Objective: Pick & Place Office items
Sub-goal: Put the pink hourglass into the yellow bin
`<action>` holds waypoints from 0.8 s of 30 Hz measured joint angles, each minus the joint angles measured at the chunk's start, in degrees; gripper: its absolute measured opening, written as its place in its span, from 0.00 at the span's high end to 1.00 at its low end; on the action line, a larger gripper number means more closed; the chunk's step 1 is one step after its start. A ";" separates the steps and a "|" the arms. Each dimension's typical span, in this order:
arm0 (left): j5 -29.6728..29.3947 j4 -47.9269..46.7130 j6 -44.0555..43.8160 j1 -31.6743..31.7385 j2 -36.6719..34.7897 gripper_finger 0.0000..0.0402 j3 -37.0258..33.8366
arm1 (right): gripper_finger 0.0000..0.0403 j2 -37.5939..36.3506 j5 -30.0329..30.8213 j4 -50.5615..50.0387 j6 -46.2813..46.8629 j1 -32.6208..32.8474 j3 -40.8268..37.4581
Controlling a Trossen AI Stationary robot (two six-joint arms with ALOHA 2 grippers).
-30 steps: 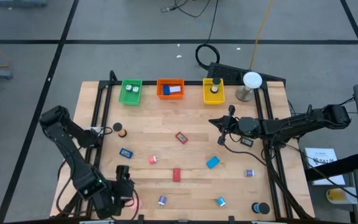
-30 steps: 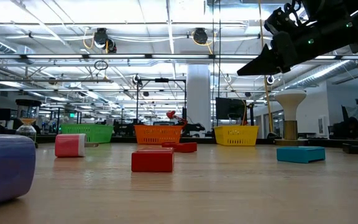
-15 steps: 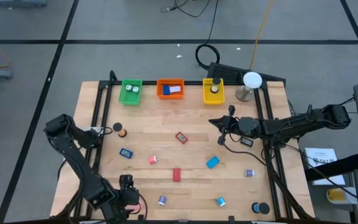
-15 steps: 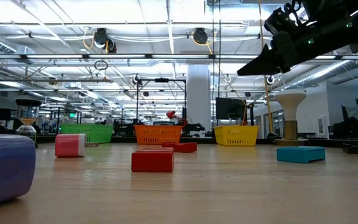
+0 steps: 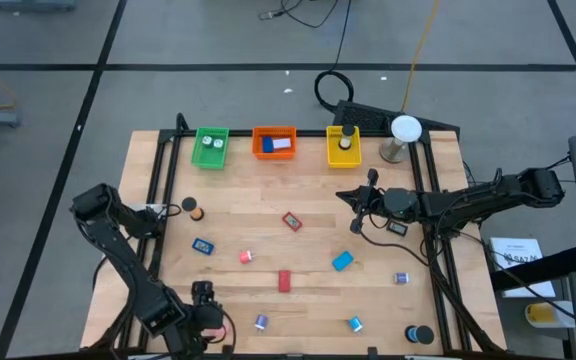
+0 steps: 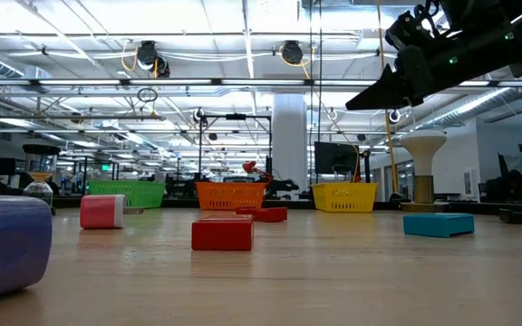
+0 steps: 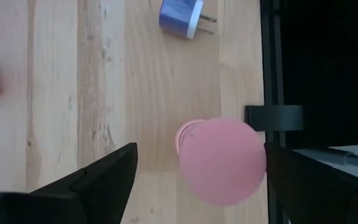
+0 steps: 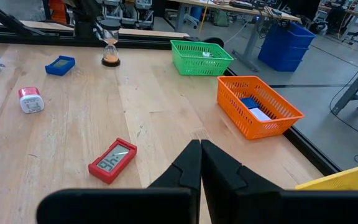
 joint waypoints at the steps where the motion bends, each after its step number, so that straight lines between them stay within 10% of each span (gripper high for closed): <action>1: -0.25 0.41 0.53 0.00 0.00 0.13 -0.12 | 0.99 -0.01 -0.01 0.00 0.00 0.00 0.00; 17: -1.22 -0.54 1.63 -0.02 0.72 0.14 -0.26 | 0.99 -0.01 0.00 0.00 0.00 0.02 0.00; 24: -1.25 -2.26 1.50 0.00 0.72 0.36 -0.26 | 0.99 0.01 -0.01 0.02 0.00 0.00 0.00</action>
